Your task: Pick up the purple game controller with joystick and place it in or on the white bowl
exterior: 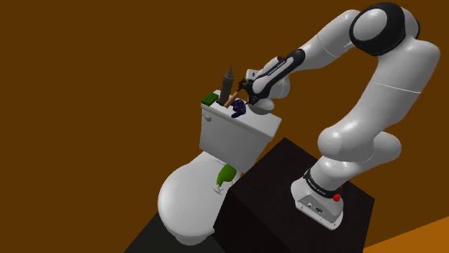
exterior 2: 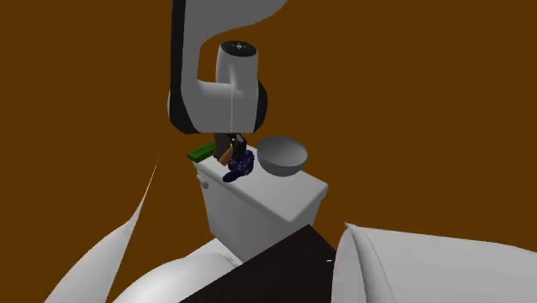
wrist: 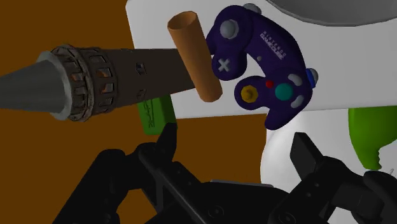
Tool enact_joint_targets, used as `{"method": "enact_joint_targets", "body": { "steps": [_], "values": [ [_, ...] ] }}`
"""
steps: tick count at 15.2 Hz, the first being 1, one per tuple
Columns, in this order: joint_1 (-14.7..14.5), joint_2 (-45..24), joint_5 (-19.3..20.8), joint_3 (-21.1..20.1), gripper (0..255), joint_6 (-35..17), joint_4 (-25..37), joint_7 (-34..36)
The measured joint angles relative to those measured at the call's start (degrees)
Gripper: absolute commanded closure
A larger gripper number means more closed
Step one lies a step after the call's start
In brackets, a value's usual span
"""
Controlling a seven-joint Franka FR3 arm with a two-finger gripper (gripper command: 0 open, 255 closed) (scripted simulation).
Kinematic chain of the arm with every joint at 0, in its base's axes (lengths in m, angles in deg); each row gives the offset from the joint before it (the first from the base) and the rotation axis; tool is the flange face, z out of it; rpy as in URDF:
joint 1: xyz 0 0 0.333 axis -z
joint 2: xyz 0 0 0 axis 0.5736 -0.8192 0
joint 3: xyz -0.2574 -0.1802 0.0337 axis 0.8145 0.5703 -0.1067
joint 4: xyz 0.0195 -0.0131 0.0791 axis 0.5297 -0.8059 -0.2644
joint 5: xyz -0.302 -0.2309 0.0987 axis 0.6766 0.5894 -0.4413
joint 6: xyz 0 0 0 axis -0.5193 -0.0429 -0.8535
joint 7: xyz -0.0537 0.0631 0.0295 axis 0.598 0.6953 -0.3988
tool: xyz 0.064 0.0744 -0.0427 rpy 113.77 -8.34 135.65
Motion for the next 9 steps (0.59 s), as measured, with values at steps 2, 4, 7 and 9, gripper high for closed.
{"method": "enact_joint_targets", "body": {
  "steps": [2, 4, 7, 9],
  "values": [
    [-14.2, -1.26, 0.69, 13.25, 0, 3.91, 2.08, 3.57],
    [-25.3, -4.15, 3.41, 23.26, 0, 7.94, 5.12, 9.12],
    [-33.34, -9.0, 6.09, 30.19, 0, 13.03, 8.94, 14.96],
    [-34.6, -11.09, 6.51, 31.19, 0, 13.51, 10.12, 16.17]
  ]
}}
